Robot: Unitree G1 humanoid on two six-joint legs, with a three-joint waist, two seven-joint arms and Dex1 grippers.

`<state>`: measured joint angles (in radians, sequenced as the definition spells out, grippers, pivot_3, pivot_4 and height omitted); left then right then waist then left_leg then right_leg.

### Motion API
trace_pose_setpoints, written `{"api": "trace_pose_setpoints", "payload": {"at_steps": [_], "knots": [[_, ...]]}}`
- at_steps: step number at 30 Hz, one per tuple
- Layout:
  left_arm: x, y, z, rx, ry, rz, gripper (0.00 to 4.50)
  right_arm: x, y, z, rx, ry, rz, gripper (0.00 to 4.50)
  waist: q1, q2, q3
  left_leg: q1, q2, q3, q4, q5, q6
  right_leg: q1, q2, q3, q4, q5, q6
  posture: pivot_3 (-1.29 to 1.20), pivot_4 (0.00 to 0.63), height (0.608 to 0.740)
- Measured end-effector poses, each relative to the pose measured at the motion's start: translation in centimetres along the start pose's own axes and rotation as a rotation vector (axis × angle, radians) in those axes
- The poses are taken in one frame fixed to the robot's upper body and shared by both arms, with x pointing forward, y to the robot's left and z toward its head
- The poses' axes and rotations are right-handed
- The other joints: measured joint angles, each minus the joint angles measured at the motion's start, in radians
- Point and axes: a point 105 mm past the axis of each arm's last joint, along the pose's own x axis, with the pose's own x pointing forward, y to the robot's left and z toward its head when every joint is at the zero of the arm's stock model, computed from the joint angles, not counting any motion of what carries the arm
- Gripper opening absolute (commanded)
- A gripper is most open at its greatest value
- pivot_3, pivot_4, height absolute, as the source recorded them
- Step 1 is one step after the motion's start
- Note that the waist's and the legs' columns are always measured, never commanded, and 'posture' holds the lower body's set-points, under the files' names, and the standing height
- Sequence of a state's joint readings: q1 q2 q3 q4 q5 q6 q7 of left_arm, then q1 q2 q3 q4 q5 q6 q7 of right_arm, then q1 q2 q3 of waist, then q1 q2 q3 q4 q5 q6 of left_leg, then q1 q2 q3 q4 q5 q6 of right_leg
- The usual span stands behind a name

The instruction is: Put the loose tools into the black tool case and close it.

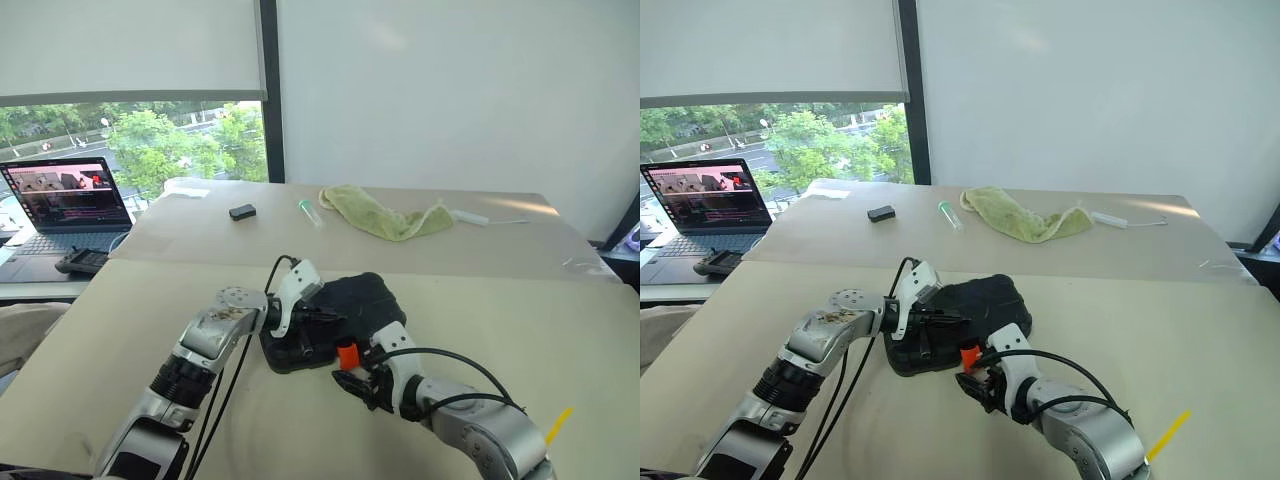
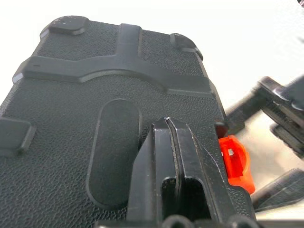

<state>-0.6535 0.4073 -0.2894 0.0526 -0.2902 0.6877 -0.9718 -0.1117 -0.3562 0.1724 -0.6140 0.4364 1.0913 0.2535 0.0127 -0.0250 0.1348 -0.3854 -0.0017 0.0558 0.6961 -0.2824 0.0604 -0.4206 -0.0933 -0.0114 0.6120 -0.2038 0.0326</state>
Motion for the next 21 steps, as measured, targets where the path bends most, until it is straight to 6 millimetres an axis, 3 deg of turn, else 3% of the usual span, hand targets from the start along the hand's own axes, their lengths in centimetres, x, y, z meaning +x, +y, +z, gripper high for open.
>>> {"api": "trace_pose_setpoints", "payload": {"at_steps": [4,7,10,15,21], "knots": [[0.0,-0.1,0.1,-0.001,-0.004,-0.002,0.0,-2.1,-1.3,0.8,0.0,-0.017,-0.067,3.42,0.002,0.0,0.0,-0.001,0.0,0.0,-0.001,0.0,0.0,-0.001,-0.001,-0.001,-0.001,0.0,0.0,0.0,0.15,0.74],[0.0,0.0,0.1,-0.005,-0.005,0.0,0.0,-3.8,-1.8,1.0,0.011,-0.026,-0.102,2.7,0.001,0.0,0.0,-0.001,0.0,0.0,-0.001,0.0,0.0,-0.001,-0.001,-0.001,-0.001,0.0,0.0,0.0,0.15,0.74],[0.0,0.1,0.1,-0.009,-0.007,0.003,0.0,-5.1,-1.1,0.6,0.021,-0.013,-0.068,1.66,0.0,0.001,0.0,-0.001,0.0,0.0,-0.001,0.0,0.0,0.0,-0.001,0.0,-0.001,-0.001,0.0,0.0,0.15,0.74],[0.0,0.3,0.0,-0.014,-0.008,0.008,0.0,-4.7,0.6,1.2,0.029,-0.034,0.018,0.03,-0.001,0.001,0.0,0.0,0.0,0.0,-0.001,0.0,0.0,0.0,-0.001,0.0,-0.001,-0.001,0.0,0.0,0.15,0.74],[0.2,0.2,0.1,-0.01,-0.014,0.004,0.0,-2.2,1.1,1.1,0.027,-0.001,0.044,0.03,0.0,0.001,-0.001,-0.001,0.0,0.0,-0.001,0.0,0.0,0.0,-0.001,-0.001,-0.001,-0.001,0.001,0.0,0.15,0.74]]}}
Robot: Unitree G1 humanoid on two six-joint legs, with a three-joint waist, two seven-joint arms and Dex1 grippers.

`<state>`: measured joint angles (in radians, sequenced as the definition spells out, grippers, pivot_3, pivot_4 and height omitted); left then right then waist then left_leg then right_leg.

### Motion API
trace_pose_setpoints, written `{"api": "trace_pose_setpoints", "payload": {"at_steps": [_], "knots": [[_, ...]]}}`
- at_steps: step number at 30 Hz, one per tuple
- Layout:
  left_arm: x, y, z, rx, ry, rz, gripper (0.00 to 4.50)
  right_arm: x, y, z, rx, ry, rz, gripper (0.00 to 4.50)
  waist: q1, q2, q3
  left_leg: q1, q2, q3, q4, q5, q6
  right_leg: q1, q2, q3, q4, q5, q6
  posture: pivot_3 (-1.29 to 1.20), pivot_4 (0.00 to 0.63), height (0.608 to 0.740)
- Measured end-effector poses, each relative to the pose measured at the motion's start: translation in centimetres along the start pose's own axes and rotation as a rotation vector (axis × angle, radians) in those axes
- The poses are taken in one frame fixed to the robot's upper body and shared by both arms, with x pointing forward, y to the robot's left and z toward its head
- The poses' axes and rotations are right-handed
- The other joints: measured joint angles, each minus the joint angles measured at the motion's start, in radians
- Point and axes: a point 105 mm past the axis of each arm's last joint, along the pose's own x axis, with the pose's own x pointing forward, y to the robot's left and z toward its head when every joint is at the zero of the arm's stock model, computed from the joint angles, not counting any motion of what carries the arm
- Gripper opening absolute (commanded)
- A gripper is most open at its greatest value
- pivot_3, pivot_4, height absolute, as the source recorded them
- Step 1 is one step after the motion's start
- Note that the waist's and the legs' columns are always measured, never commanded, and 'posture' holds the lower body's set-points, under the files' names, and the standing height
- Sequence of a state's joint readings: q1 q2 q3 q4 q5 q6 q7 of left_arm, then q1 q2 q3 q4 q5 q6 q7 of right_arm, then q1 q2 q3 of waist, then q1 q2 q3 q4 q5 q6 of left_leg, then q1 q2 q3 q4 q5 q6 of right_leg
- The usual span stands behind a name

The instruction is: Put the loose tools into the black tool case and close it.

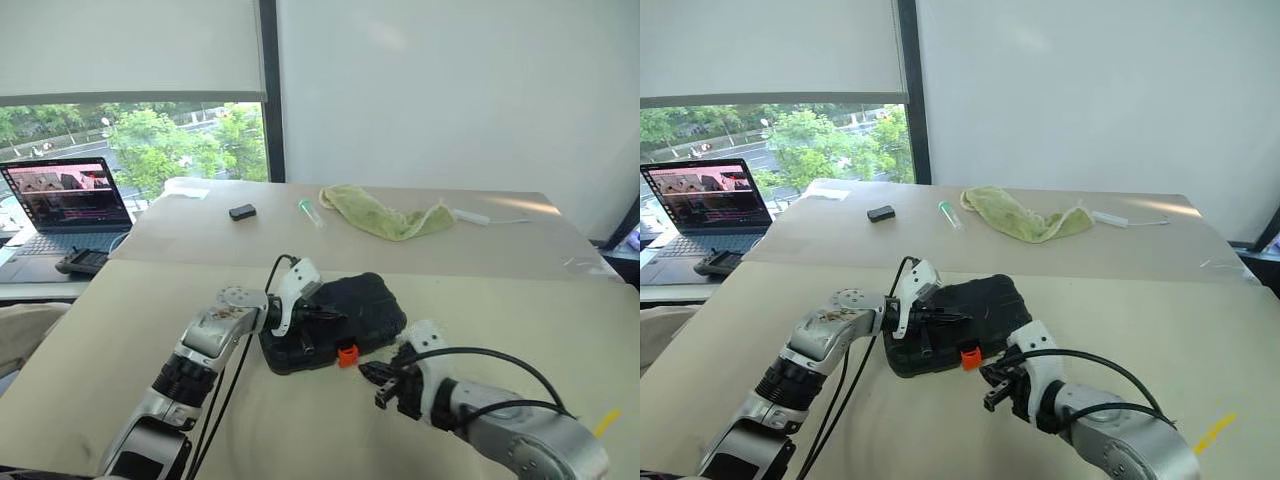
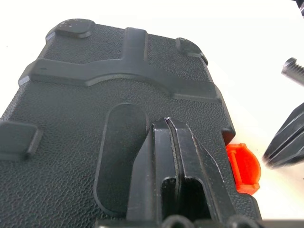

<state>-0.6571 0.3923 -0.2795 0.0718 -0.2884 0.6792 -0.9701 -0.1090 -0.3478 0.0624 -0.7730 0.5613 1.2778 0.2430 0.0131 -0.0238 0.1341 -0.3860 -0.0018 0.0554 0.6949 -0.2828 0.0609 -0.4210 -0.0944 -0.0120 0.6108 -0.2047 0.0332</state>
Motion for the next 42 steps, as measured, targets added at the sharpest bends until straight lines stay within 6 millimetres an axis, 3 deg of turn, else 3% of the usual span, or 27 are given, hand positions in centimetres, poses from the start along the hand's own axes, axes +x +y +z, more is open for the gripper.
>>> {"api": "trace_pose_setpoints", "payload": {"at_steps": [14,24,32,36,38,42], "knots": [[-0.1,0.2,-0.5,0.011,0.026,0.018,0.0,2.7,-0.4,0.2,-0.016,0.054,0.07,0.03,-0.004,0.0,0.0,0.001,0.001,0.0,0.0,0.0,0.0,0.0,0.001,0.0,0.001,0.0,-0.001,0.0,0.15,0.74],[-0.5,0.4,-0.6,0.034,0.027,0.048,0.0,2.5,0.1,2.2,-0.056,0.049,0.153,0.03,-0.011,0.0,0.0,0.001,0.002,0.0,0.0,0.0,0.0,-0.001,0.001,0.0,0.001,0.001,-0.002,0.0,0.15,0.74],[-0.5,0.3,-0.8,0.047,0.028,0.063,0.0,2.7,0.0,2.3,-0.045,0.065,0.173,0.03,-0.016,0.0,0.0,0.001,0.003,0.0,-0.001,0.0,0.0,-0.001,0.0,0.0,0.001,0.001,-0.003,0.0,0.15,0.74],[-0.9,-0.2,-0.7,0.067,-0.053,0.067,0.0,1.4,0.9,2.6,-0.111,-0.018,0.225,0.03,-0.016,0.002,0.0,0.0,0.003,0.0,-0.003,0.0,-0.001,-0.003,-0.001,0.0,0.0,0.001,-0.002,0.0,0.15,0.74],[-1.9,-0.5,-0.2,0.083,-0.147,0.094,0.0,-0.2,1.6,3.7,-0.146,-0.143,0.222,0.62,-0.016,0.001,0.0,-0.002,0.003,0.0,-0.004,-0.002,-0.001,-0.004,-0.002,0.0,0.0,0.0,-0.001,0.0,0.15,0.74],[-4.2,-0.7,0.0,-0.037,-0.274,0.117,1.12,-3.5,-0.2,3.4,-0.144,-0.265,0.079,1.8,-0.009,0.001,0.002,-0.008,0.002,-0.002,-0.003,-0.004,-0.001,-0.009,-0.002,-0.001,-0.001,-0.002,0.0,0.0,0.15,0.74]]}}
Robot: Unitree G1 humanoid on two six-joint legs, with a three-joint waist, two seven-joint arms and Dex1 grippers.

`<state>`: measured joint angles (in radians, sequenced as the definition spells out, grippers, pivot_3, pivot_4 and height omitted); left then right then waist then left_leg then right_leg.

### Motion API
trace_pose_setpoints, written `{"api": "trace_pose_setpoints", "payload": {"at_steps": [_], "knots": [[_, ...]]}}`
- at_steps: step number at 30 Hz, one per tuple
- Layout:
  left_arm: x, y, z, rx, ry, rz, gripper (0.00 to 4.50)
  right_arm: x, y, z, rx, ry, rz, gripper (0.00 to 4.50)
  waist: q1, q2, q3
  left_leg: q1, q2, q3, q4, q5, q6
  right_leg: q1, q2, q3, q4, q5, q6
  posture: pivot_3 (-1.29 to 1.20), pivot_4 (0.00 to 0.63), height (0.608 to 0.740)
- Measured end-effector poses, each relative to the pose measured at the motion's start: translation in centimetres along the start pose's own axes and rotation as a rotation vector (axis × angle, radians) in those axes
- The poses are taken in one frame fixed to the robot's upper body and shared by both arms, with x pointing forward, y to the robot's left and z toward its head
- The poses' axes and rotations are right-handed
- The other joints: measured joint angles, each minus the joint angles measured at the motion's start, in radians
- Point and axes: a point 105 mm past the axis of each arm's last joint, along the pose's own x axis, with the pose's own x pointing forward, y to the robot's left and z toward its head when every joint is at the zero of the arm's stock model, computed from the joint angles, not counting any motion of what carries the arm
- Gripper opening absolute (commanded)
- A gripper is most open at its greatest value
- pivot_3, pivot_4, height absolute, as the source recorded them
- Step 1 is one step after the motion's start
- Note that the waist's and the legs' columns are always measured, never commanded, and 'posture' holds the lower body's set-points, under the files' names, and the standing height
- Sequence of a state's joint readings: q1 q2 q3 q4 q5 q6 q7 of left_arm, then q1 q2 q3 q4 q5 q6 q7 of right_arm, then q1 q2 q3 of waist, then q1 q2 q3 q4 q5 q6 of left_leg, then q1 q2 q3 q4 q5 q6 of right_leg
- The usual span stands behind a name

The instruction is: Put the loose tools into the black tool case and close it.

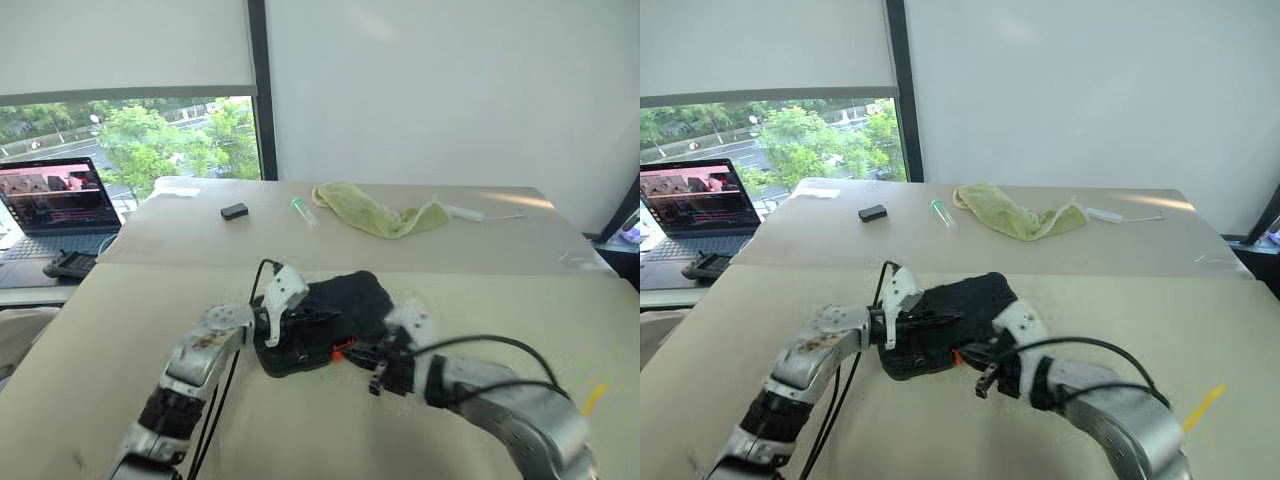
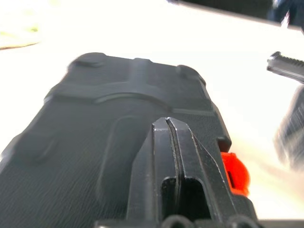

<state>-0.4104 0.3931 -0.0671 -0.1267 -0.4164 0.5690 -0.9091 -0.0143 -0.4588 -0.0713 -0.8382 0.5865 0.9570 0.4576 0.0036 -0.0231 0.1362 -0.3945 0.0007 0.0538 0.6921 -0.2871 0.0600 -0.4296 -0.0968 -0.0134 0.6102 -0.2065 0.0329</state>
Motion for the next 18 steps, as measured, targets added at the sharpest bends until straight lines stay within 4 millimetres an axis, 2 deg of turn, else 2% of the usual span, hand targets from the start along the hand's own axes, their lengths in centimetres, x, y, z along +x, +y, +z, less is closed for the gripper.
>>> {"api": "trace_pose_setpoints", "payload": {"at_steps": [4,8,10,13,15,18], "knots": [[-5.2,0.6,1.2,-0.027,-0.037,0.105,2.56,-4.6,-0.9,-1.4,-0.01,0.029,-0.118,3.19,-0.003,0.0,0.001,-0.005,0.0,0.001,0.0,0.0,0.0,-0.006,0.0,0.001,0.0,0.0,0.0,0.0,0.15,0.74],[-7.9,-0.6,0.5,-0.056,-0.001,0.137,3.98,-7.8,-1.0,-1.9,-0.027,0.046,-0.153,4.48,0.003,0.001,0.002,-0.003,0.0,0.001,0.002,-0.001,0.001,-0.003,0.0,0.001,0.0,0.0,0.001,0.0,0.15,0.74],[-8.9,-1.0,-0.2,-0.071,0.027,0.155,4.4,-8.7,-0.8,-1.9,-0.034,0.039,-0.146,4.5,0.007,0.001,0.003,-0.002,0.0,0.001,0.002,0.0,0.001,-0.002,0.001,0.001,0.0,-0.001,0.0,0.0,0.15,0.74],[-12.3,-1.3,-2.5,-0.095,0.139,0.236,4.4,-11.7,-0.5,-2.7,-0.048,0.086,-0.16,4.5,0.008,0.001,0.004,0.003,0.0,0.001,0.001,-0.001,0.0,0.002,0.001,0.0,0.0,-0.006,-0.003,0.0,0.15,0.74],[-14.0,-1.5,-3.1,-0.095,0.174,0.261,4.4,-12.9,-0.1,-2.6,-0.095,0.088,-0.151,4.5,0.009,0.001,0.004,0.005,0.003,0.001,0.001,-0.001,-0.001,0.004,0.0,0.0,0.0,-0.011,-0.006,0.0,0.15,0.74],[-16.2,-1.8,-3.9,-0.086,0.222,0.301,4.4,-14.8,0.0,-2.9,-0.143,0.121,-0.172,4.5,0.01,0.002,0.005,0.006,0.004,0.001,0.001,-0.003,-0.002,0.005,-0.006,0.0,-0.001,-0.014,-0.002,0.0,0.15,0.74]]}}
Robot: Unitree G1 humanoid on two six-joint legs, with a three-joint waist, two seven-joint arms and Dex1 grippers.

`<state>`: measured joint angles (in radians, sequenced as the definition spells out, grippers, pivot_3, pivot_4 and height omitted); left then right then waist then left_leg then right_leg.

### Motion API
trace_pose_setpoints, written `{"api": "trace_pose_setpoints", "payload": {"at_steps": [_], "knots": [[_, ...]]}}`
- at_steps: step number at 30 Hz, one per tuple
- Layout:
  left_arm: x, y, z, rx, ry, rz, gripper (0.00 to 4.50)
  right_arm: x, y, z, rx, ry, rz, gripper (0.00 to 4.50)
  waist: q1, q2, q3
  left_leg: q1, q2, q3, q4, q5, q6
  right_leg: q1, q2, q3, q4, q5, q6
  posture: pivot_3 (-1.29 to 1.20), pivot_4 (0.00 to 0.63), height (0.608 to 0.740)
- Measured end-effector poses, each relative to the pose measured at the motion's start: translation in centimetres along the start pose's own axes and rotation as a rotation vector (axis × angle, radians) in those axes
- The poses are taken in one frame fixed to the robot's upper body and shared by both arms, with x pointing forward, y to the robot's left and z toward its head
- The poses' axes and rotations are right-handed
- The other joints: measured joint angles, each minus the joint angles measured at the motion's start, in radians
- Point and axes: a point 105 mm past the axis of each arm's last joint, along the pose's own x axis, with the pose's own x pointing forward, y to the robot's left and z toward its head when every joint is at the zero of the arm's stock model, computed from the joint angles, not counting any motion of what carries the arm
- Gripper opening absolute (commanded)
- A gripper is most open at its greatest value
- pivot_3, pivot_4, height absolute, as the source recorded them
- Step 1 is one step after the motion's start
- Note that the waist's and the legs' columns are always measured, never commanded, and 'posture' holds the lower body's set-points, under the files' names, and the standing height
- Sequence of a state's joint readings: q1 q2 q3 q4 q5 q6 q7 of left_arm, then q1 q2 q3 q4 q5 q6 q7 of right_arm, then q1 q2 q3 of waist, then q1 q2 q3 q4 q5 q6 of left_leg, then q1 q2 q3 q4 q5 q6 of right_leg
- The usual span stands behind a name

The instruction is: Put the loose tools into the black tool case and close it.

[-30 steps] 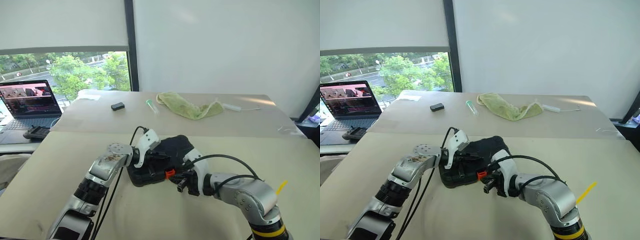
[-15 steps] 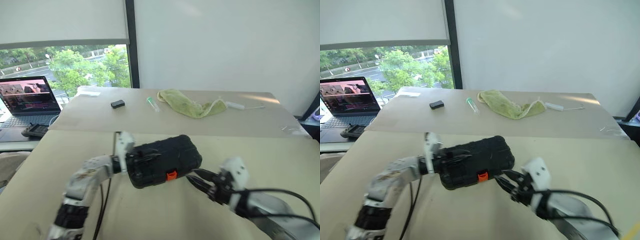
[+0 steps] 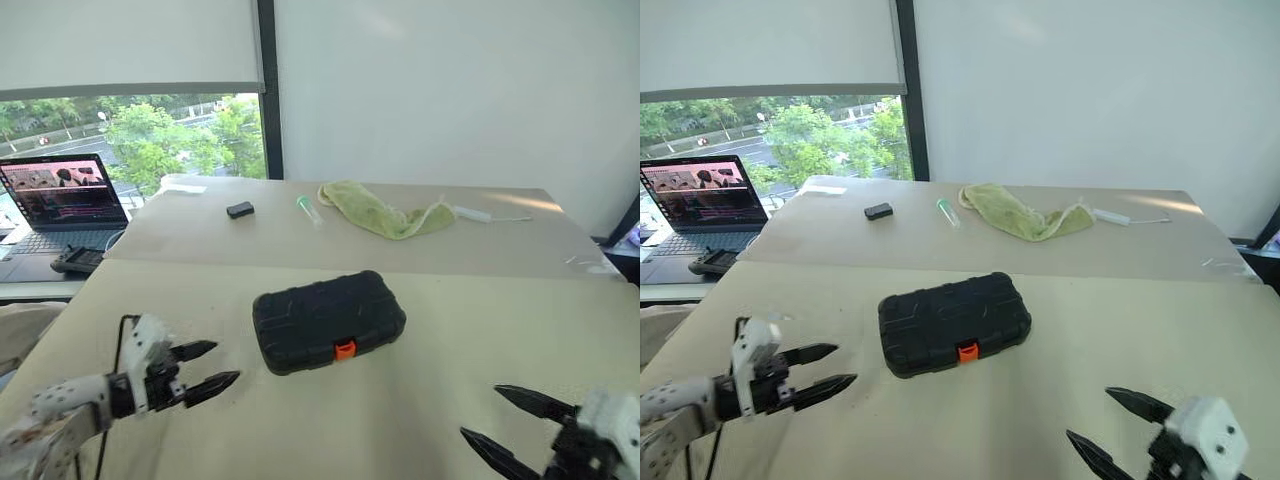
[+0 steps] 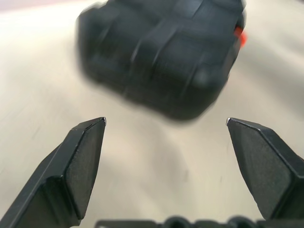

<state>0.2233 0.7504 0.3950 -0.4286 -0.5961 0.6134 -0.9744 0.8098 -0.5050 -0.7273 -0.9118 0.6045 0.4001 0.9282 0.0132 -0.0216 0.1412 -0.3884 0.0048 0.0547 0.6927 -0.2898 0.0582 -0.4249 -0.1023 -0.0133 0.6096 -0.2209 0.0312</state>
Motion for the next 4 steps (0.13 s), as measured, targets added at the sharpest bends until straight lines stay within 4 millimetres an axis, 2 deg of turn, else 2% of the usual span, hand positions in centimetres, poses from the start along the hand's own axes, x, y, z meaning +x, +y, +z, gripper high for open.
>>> {"api": "trace_pose_setpoints", "payload": {"at_steps": [4], "knots": [[-0.8,-0.02,-0.85,-0.012,0.013,0.008,4.4,-1.1,-0.53,-0.3,-0.041,0.007,-0.023,4.5,0.002,0.0,0.001,0.001,0.0,0.0,0.0,-0.005,-0.008,-0.002,-0.006,0.0,0.0,0.0,-0.001,0.0,0.15,0.74]]}}
